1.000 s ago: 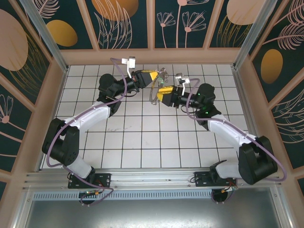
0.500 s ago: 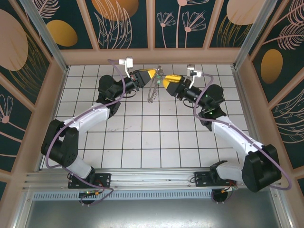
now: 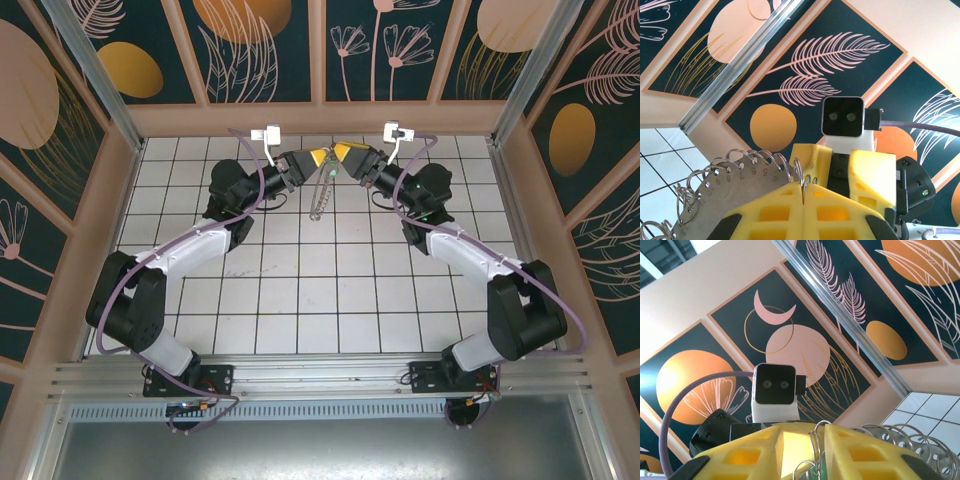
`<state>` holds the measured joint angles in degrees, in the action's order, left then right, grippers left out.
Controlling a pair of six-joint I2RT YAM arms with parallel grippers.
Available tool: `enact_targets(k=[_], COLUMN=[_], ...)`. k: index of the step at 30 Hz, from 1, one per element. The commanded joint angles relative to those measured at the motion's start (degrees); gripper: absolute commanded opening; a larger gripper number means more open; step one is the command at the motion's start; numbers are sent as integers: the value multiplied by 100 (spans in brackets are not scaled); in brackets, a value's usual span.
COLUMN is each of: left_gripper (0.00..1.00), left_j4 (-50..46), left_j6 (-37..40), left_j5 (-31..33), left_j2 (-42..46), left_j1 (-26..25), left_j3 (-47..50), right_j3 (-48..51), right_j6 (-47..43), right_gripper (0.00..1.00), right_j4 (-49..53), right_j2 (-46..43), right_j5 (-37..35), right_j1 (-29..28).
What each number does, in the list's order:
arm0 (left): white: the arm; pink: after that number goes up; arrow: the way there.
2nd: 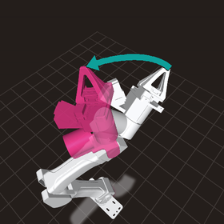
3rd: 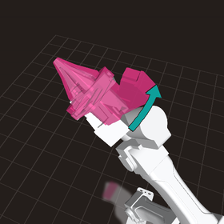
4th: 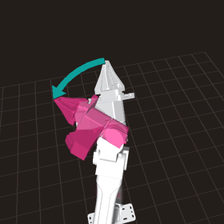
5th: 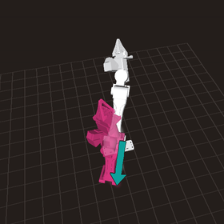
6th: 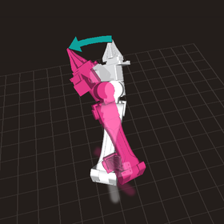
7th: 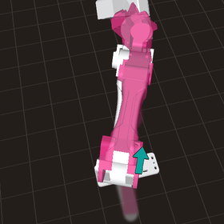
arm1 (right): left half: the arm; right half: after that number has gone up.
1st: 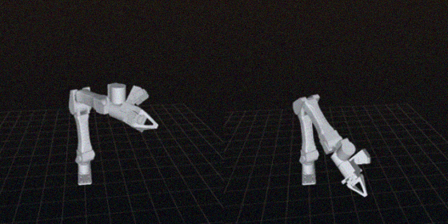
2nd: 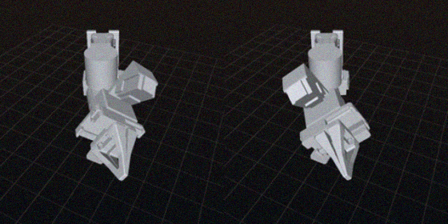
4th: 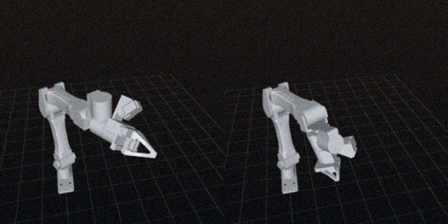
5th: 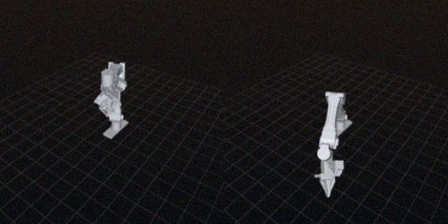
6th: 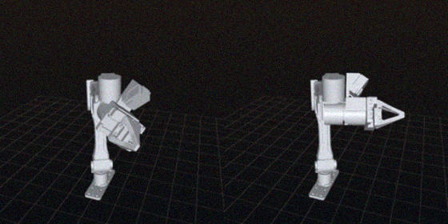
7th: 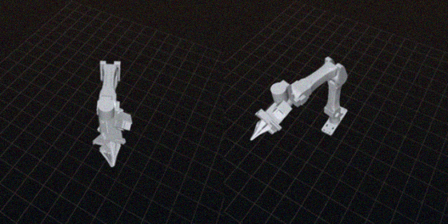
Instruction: Put the keys on the keyring
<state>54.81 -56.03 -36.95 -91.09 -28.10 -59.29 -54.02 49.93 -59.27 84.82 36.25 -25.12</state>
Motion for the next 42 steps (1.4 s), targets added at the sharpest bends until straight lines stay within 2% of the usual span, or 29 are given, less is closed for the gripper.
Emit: enact_targets(k=[1,7,12,23,27,36,39,42], left_gripper=[0,0,0,0,0,0,0,0], left_j4=[171,171,195,206,201,170,145,127], left_j6=[-49,-49,-53,-75,-67,-31,-14,-5], left_j5=[43,61,59,65,62,58,97,93], left_j2=[188,144,118,110,126,141,146,144], left_j1=[-3,-2,-3,-2,-3,-7,0,-2], left_j3=[-21,-55,-57,-75,-61,-57,-45,-56], right_j3=[-188,-147,-142,-80,-14,-22,-35,-78], right_j6=[196,155,128,131,67,-123,-211,-303], right_gripper=[24,23,32,29,34,36,33,25], right_j4=[-551,-565,-498,-508,-433,-146,-39,74], right_j2=[71,117,179,276,276,256,255,268], right_j5=[108,171,181,183,86,-21,-13,39], right_j1=[-62,-137,-190,-221,-217,-238,-276,-319])
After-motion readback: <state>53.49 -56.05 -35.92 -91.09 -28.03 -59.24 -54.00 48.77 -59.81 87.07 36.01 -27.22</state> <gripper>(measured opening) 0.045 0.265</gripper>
